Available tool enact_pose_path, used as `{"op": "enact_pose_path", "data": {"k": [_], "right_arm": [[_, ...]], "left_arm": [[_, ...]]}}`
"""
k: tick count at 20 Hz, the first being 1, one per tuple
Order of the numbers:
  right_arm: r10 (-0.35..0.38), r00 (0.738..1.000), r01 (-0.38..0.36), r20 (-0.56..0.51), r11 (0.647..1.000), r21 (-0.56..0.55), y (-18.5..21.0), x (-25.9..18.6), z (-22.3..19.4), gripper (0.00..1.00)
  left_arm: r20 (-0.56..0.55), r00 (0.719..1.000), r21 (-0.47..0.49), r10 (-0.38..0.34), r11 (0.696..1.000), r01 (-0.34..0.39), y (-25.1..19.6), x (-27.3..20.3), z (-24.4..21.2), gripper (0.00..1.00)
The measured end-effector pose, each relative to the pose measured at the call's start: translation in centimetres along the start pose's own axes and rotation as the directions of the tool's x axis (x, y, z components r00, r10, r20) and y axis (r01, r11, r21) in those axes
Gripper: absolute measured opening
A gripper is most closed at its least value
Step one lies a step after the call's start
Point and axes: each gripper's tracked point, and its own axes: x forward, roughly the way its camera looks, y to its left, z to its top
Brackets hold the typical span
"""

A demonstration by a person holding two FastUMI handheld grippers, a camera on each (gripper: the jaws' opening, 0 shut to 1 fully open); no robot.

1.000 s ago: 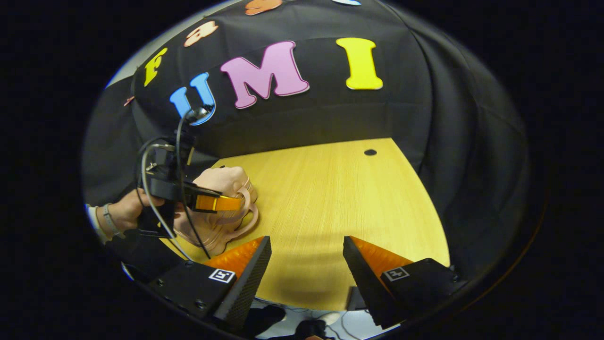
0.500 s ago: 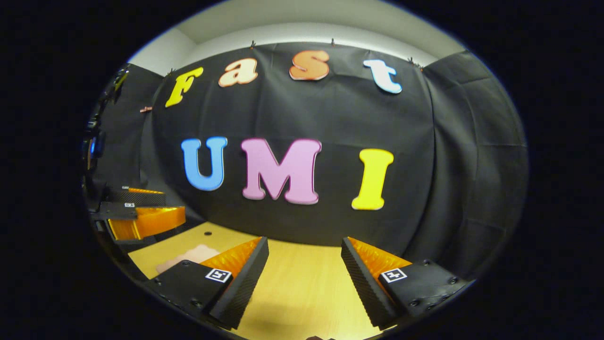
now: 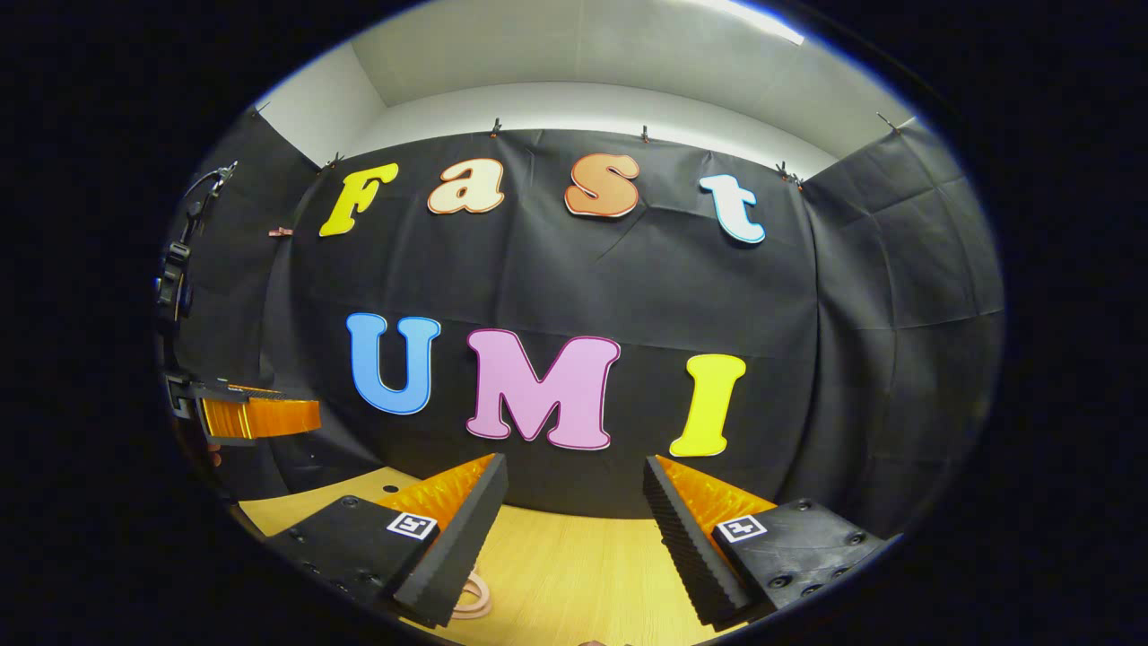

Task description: First open the suitcase, pack the skin care products into it, and then close the suitcase.

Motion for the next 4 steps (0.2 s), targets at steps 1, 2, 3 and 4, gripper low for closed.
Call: {"op": "enact_pose_path", "data": {"k": [1, 2, 3, 4], "right_arm": [[-0.001, 1.0, 0.001, -0.002, 1.0, -0.001, 0.04, -0.05, -0.11, 0.94], [0.0, 1.0, 0.0, -0.004, 1.0, -0.008, 0.1, -0.09, -0.25, 0.97], [-0.003, 1.0, 0.003, -0.006, 1.0, -0.015, -0.02, -0.02, -0.3, 0.97], [-0.006, 1.0, 0.006, -0.009, 1.0, -0.02, -0.21, -0.04, -0.38, 0.96]], "left_arm": [[-0.005, 1.0, -0.003, 0.001, 1.0, -0.001, 0.07, 0.07, -0.06, 0.96], [-0.007, 1.0, 0.001, 0.003, 1.0, -0.003, 0.53, -0.18, -0.13, 0.96], [-0.002, 1.0, 0.009, 0.004, 1.0, -0.004, 0.62, -0.18, -0.03, 0.96], [0.002, 1.0, 0.017, 0.003, 1.0, -0.003, 0.73, -0.09, 0.03, 0.96]]}}
